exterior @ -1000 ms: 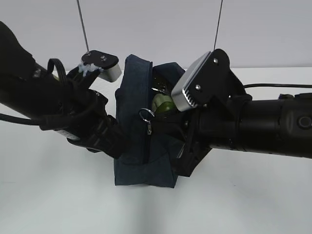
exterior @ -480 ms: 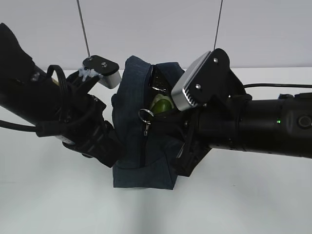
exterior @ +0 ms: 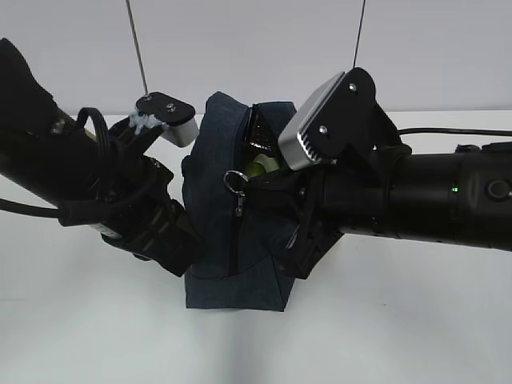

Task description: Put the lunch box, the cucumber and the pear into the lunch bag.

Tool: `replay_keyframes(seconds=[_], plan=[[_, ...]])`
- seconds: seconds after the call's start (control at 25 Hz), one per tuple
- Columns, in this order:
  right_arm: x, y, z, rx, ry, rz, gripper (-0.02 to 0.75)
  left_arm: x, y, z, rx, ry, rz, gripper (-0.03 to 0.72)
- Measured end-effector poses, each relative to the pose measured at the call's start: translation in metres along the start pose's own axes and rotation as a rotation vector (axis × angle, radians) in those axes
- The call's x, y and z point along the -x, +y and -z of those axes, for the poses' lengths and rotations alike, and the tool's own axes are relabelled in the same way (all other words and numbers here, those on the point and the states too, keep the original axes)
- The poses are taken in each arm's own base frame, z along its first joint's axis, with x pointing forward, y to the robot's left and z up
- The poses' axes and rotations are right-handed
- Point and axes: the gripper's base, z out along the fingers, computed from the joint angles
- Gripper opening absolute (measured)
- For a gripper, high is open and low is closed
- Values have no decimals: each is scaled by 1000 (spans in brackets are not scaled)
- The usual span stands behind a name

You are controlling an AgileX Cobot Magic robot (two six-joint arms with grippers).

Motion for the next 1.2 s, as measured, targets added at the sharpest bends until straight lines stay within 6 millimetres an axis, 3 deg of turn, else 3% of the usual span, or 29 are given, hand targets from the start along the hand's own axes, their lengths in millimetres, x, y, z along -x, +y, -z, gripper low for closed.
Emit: replay_keyframes(seconds=[1.2], plan=[[8, -8, -1, -50, 5, -35, 0, 0, 0, 0, -1, 5, -3, 5]])
